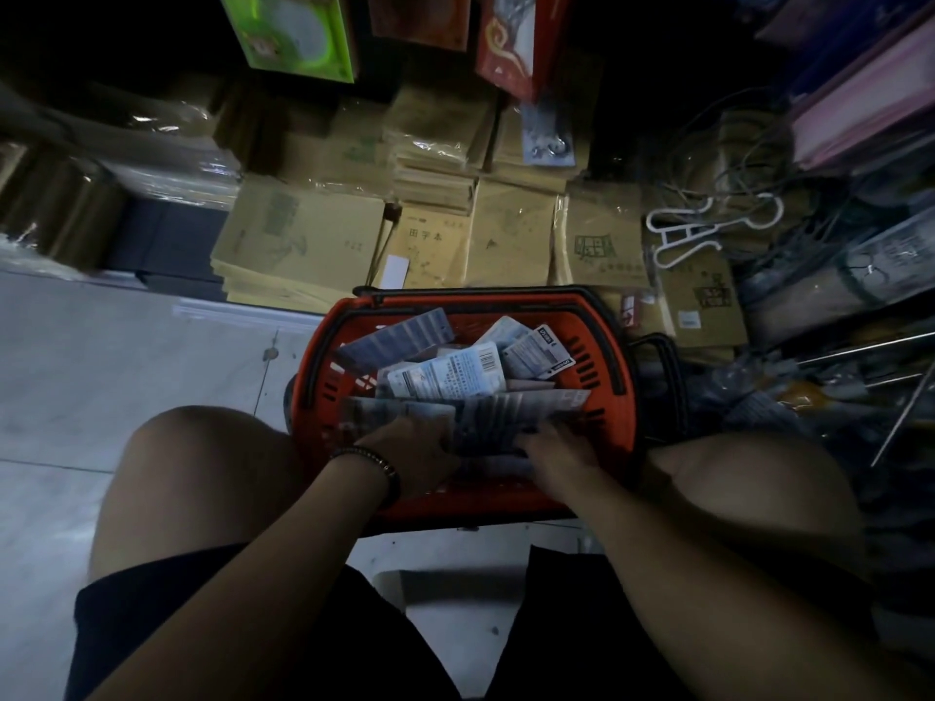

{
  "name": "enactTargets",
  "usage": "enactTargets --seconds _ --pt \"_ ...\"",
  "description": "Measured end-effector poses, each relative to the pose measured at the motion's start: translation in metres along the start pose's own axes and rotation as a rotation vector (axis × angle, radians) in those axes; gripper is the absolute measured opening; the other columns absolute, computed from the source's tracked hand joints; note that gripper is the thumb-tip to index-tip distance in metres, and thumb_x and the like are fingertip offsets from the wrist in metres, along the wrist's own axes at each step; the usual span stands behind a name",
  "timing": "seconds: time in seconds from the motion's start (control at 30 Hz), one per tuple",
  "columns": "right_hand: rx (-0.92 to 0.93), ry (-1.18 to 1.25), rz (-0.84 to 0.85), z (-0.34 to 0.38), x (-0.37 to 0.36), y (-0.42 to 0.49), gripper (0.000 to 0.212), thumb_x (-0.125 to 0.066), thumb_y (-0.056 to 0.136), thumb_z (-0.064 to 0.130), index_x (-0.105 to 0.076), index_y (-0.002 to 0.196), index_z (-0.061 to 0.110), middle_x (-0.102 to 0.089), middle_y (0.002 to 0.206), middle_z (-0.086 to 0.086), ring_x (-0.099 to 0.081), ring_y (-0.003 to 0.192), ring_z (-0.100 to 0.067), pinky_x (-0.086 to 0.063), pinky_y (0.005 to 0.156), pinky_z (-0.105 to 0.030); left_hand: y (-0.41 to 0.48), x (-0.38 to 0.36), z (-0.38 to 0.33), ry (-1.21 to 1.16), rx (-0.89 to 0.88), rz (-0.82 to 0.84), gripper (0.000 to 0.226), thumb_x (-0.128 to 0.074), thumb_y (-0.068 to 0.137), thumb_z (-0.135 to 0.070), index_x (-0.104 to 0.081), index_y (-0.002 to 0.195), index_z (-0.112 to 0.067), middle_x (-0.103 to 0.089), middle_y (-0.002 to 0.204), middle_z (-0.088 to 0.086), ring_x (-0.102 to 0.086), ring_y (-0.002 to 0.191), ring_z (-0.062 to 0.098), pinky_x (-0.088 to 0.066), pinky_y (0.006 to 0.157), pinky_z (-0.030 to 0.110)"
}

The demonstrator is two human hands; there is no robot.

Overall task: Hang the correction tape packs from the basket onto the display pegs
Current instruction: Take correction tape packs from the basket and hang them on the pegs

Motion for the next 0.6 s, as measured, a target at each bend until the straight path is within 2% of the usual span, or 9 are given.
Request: enactTargets --seconds 0.17,0.3,0.4,0.47,0.53,0.6 --pt "-0.064 0.179 -0.094 -0.003 0.012 0.000 0.043 -0.067 0.097 0.027 -0.063 0.137 0.042 -0.055 0.147 -0.003 -0.053 0.135 -0.032 -0.049 0.107 -0.044 -0.002 0.006 0.000 0.023 0.009 -0.017 0.040 -0.051 0.106 -0.045 -0.058 0.140 -0.026 -0.063 0.142 0.005 -0.060 0.130 0.025 -0.049 0.112 0.040" --pt "-0.078 0.334 -0.183 -0.005 0.034 -0.006 0.038 -0.067 0.100 0.030 -0.060 0.137 0.030 -0.062 0.141 -0.004 -0.059 0.131 -0.030 -0.051 0.103 -0.044 -0.004 0.014 0.001 0.046 0.065 -0.048 0.042 -0.047 0.106 -0.048 -0.061 0.138 -0.025 -0.063 0.142 0.005 -0.059 0.131 0.027 -0.051 0.110 0.042" --pt "-0.115 0.572 -0.264 -0.004 0.051 -0.012 0.035 -0.070 0.099 0.033 -0.063 0.130 0.020 -0.069 0.128 -0.006 -0.065 0.118 -0.029 -0.054 0.095 -0.042 -0.010 0.018 -0.005 0.020 0.110 -0.055 0.040 -0.048 0.108 -0.043 -0.061 0.136 -0.018 -0.063 0.139 0.010 -0.061 0.127 0.032 -0.051 0.108 0.043" --pt "-0.137 0.759 -0.340 -0.002 0.060 -0.018 0.033 -0.070 0.099 0.031 -0.066 0.128 0.017 -0.072 0.124 -0.006 -0.067 0.112 -0.027 -0.054 0.089 -0.039 -0.010 0.015 -0.005 -0.146 0.151 -0.159 0.039 -0.055 0.104 -0.043 -0.062 0.133 -0.017 -0.065 0.135 0.010 -0.063 0.123 0.032 -0.053 0.104 0.041" --pt "-0.120 0.886 -0.438 0.005 0.069 -0.026 0.030 -0.071 0.099 0.028 -0.068 0.126 0.016 -0.074 0.120 -0.004 -0.069 0.107 -0.023 -0.052 0.082 -0.034 -0.011 0.011 -0.011 -0.357 0.128 -0.227 0.047 -0.063 0.101 -0.043 -0.055 0.140 -0.020 -0.062 0.137 0.004 -0.065 0.121 0.028 -0.056 0.101 0.041" --pt "-0.088 0.951 -0.537 0.016 0.078 -0.038 0.027 -0.073 0.097 0.026 -0.069 0.122 0.017 -0.074 0.110 0.000 -0.068 0.098 -0.017 -0.048 0.076 -0.031 -0.016 0.006 -0.021 -0.734 0.070 -0.273 0.063 -0.071 0.095 -0.049 -0.045 0.149 -0.029 -0.059 0.141 0.003 -0.065 0.117 0.020 -0.059 0.097 0.042"
Point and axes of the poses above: each hand's wrist, its own y-axis towards the middle knuckle, its own x-axis out of the back of the hand, z = x × y, the point moved 2 cm from there along y, towards the middle knuckle
